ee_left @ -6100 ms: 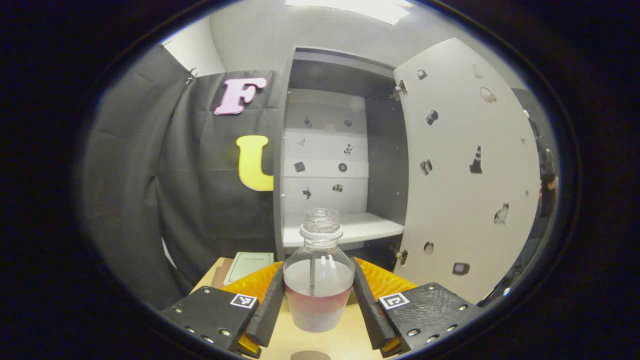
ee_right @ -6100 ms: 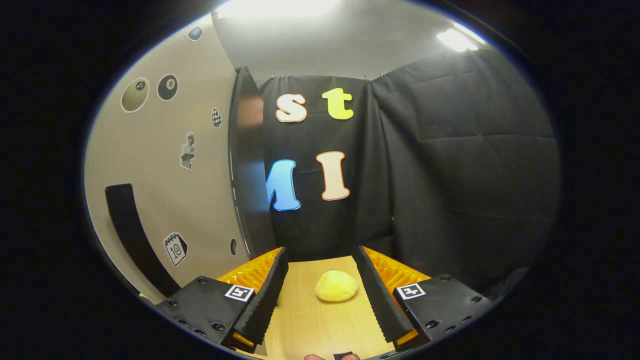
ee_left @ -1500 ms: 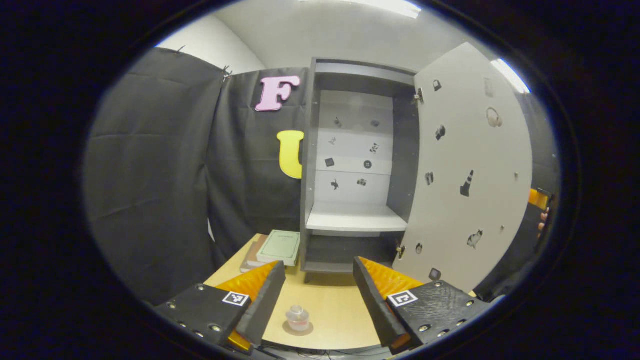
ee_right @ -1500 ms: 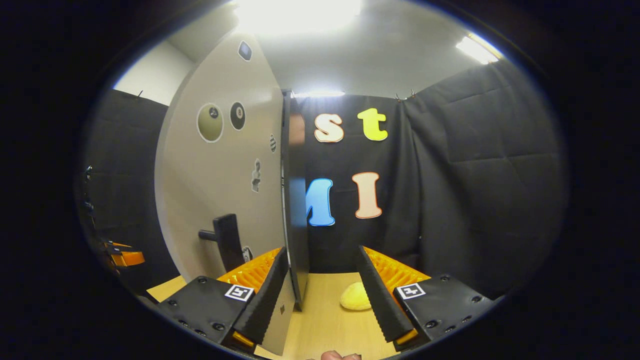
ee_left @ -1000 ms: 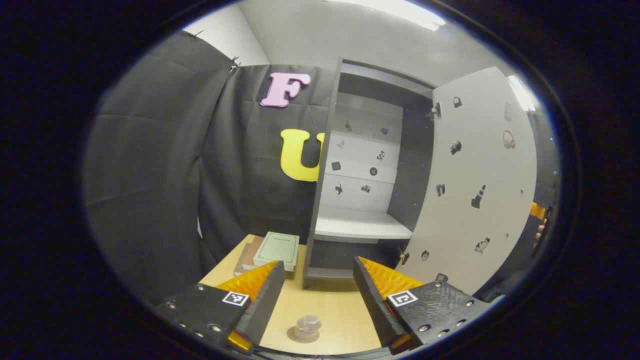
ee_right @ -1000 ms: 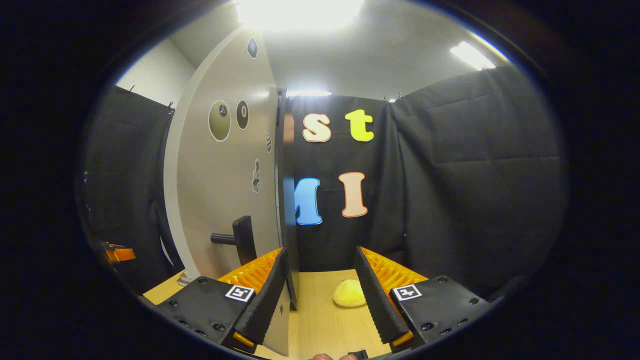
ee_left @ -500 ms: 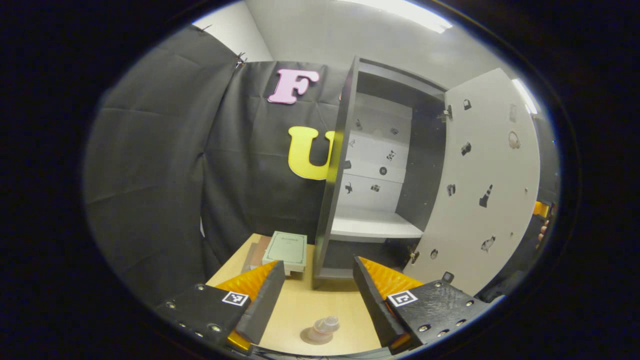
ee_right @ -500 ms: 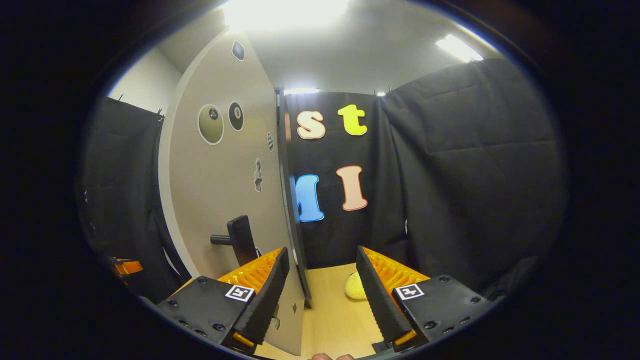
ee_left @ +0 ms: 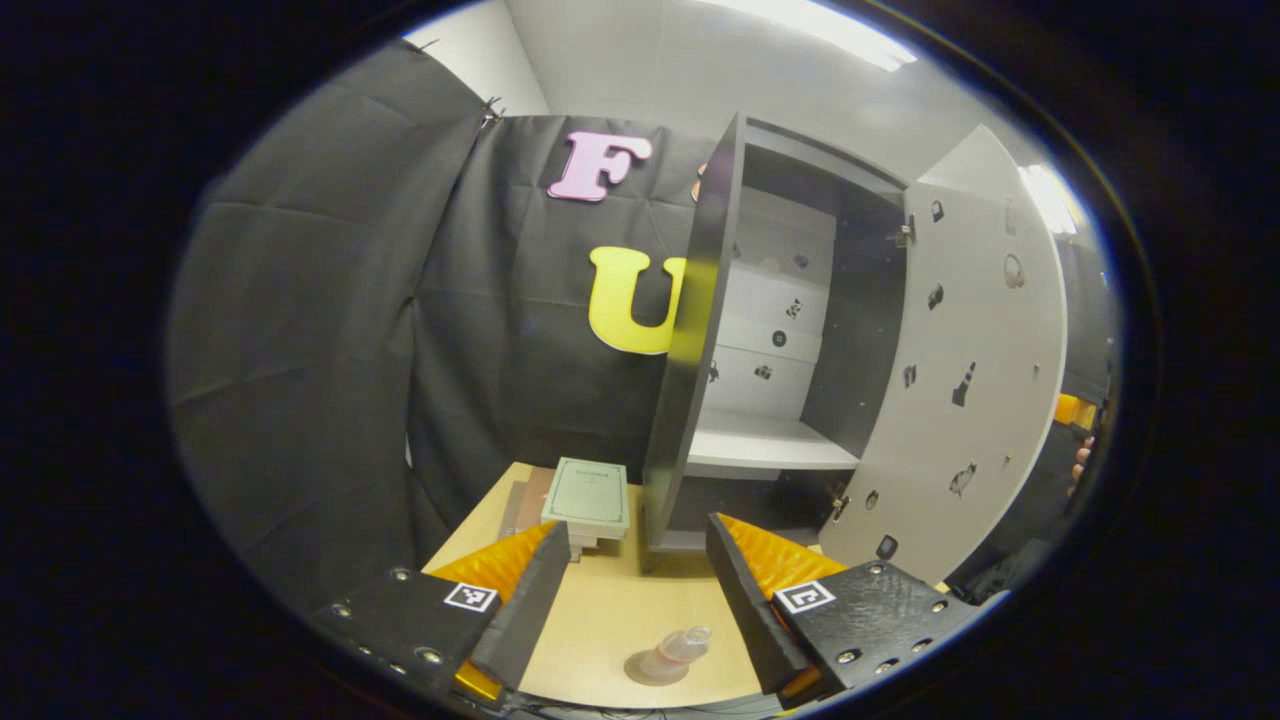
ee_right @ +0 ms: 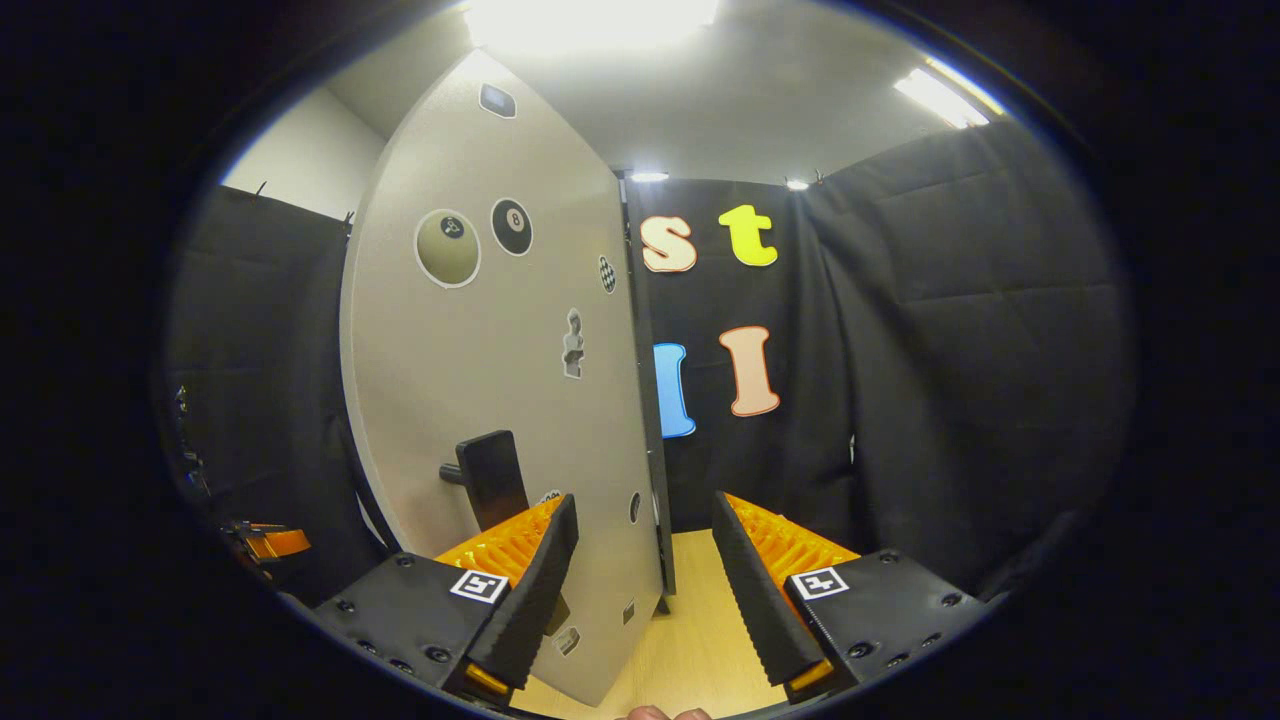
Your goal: Open the cabinet door with the right hand, grasp the bottle in the cabinet with the left hand and place it on the coaster, then close the cabinet door with the right hand.
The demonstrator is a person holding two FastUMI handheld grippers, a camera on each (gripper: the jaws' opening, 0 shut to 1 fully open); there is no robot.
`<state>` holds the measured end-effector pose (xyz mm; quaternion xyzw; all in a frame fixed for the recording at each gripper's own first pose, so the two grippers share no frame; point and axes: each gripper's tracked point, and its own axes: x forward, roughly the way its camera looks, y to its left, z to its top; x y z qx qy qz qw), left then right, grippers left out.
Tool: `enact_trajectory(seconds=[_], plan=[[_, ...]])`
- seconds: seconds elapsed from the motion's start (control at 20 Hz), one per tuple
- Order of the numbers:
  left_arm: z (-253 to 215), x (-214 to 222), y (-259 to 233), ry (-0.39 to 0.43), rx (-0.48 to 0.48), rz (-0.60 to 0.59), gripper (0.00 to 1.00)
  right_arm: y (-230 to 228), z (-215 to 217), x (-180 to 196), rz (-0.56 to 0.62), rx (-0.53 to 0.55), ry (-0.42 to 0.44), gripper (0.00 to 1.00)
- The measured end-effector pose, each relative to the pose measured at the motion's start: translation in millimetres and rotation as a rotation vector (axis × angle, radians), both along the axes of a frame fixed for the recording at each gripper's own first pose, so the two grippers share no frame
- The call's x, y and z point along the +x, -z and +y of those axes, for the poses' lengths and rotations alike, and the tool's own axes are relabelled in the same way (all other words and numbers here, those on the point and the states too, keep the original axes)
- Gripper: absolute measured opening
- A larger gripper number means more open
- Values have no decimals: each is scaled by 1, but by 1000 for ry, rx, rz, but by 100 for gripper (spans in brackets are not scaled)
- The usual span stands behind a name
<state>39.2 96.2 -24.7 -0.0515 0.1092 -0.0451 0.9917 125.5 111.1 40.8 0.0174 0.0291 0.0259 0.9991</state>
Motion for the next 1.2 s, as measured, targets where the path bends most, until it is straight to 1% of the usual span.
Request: enact_trajectory(seconds=[0.25,0.3,0.35,0.4,0.45,0.5,0.55,0.6,0.65,0.7,0.8,0.85,0.9,1.05,1.2], plan=[[18,-1,7,6,-4,21,82,4,33,11,15,8,-25,87],[23,-1,7,3,-3,20,85,6,42,14,20,12,-36,88],[28,0,6,-2,-3,17,85,6,51,17,24,16,-50,81],[34,1,6,-8,-5,15,82,0,53,16,27,18,-66,81],[40,1,5,-15,-9,16,85,-1,61,22,28,17,-87,88],[45,0,5,-23,-14,14,82,0,67,25,33,19,-106,87],[50,0,5,-31,-20,14,85,0,74,28,33,33,-115,87],[55,1,6,-38,-27,18,85,-3,81,32,24,47,-134,81],[58,1,7,-42,-35,23,85,-7,87,31,14,66,-162,81],[60,3,10,-42,-41,27,83,-11,93,29,4,77,-183,87],[64,7,9,-41,-39,23,82,-13,91,30,-8,63,-191,88],[63,8,6,-39,-33,15,85,-10,86,29,-2,50,-193,88],[62,10,4,-37,-29,9,85,-7,81,27,8,38,-189,88],[50,17,2,-17,-30,-7,85,2,57,11,27,10,-150,87],[28,22,-3,21,-29,-12,85,7,39,5,36,31,-113,87]])
